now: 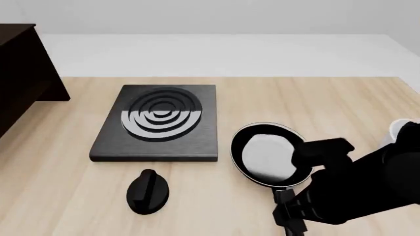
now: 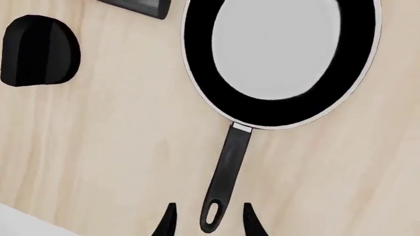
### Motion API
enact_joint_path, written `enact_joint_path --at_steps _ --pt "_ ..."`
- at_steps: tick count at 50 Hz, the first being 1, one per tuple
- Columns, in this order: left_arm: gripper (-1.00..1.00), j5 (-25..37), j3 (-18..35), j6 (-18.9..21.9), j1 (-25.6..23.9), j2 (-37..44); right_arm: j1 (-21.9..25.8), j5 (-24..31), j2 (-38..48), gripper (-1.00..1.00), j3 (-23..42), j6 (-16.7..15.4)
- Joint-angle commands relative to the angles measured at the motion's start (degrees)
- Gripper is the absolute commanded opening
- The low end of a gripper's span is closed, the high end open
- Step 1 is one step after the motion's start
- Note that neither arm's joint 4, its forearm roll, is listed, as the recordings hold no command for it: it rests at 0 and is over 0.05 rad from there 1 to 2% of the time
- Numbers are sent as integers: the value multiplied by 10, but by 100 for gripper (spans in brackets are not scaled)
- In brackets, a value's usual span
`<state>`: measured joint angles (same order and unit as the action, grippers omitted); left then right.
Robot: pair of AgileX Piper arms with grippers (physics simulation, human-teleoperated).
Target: Put the frying pan on the cabinet shelf.
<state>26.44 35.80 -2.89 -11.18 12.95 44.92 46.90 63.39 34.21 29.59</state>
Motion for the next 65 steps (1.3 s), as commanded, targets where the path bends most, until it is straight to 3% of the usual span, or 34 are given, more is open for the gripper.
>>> enact_joint_path --at_steps 1,10,18,30,37,60,63,64,65 --pt "100 3 0 0 -2 1 -12 -33 23 100 -21 -8" --pt "100 -1 -8 3 -4 1 -35 -67 62 100 -31 -31" --pt "100 -6 -16 3 -4 2 -38 -94 71 100 -51 -27" --pt "100 -11 -25 4 -5 1 -32 -123 83 100 -69 -15" --pt "100 -13 -27 4 -3 1 1 -170 94 100 -108 21" --pt "100 -13 -33 6 -7 0 8 -191 97 100 -126 35" --pt "100 -14 -35 7 -7 -1 -11 -186 96 100 -117 20" --pt "100 -14 -35 7 -6 -1 -17 -182 97 -100 -113 13" --pt "100 -14 -35 7 -6 -1 -19 -179 95 -100 -111 10"
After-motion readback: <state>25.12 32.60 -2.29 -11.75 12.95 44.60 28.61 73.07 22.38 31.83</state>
